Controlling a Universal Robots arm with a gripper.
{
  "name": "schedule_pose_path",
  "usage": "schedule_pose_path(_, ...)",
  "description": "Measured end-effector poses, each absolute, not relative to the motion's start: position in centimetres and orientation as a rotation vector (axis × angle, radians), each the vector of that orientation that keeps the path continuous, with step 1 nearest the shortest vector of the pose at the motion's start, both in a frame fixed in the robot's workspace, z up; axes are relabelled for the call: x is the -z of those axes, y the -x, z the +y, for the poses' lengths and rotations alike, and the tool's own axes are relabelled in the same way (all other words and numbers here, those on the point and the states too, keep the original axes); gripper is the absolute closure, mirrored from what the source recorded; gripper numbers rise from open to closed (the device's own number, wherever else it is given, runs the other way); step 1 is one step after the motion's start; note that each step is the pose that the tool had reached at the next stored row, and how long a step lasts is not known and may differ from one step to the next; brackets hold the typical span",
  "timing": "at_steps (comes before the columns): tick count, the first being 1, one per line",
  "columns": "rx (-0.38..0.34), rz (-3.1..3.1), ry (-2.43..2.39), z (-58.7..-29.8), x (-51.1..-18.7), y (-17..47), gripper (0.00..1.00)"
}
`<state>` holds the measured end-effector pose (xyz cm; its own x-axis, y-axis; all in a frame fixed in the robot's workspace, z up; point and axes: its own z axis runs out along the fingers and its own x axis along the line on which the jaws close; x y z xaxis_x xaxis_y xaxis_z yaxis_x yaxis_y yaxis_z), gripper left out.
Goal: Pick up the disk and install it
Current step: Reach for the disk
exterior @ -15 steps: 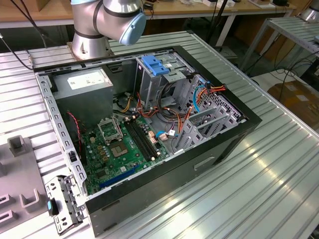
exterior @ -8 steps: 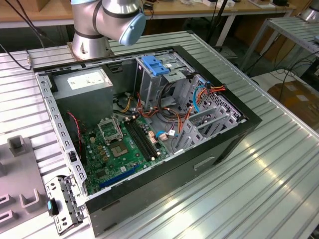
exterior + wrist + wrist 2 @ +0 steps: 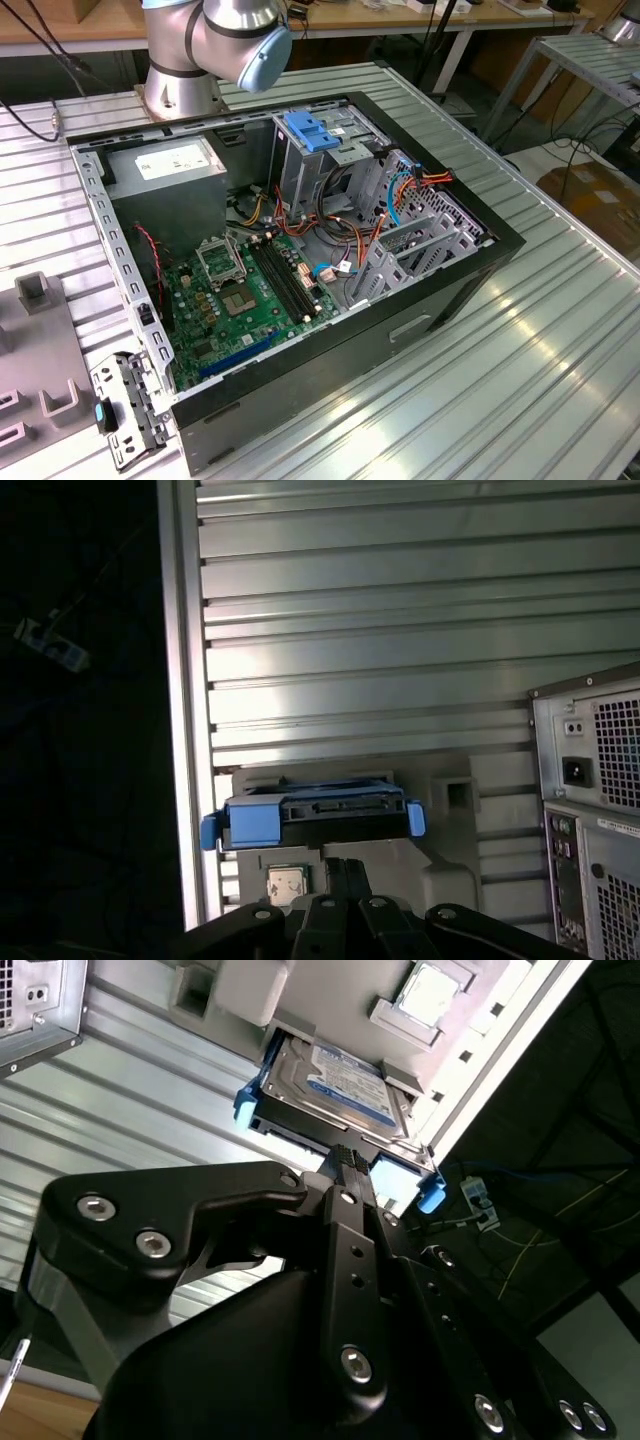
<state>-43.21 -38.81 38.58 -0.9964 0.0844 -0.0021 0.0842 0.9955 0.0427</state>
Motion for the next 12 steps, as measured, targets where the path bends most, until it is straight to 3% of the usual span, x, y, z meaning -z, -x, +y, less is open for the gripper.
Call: schedule_pose_path(12, -0.067, 3.134, -0.134, -38.8, -38.6, 45.8, 0.89)
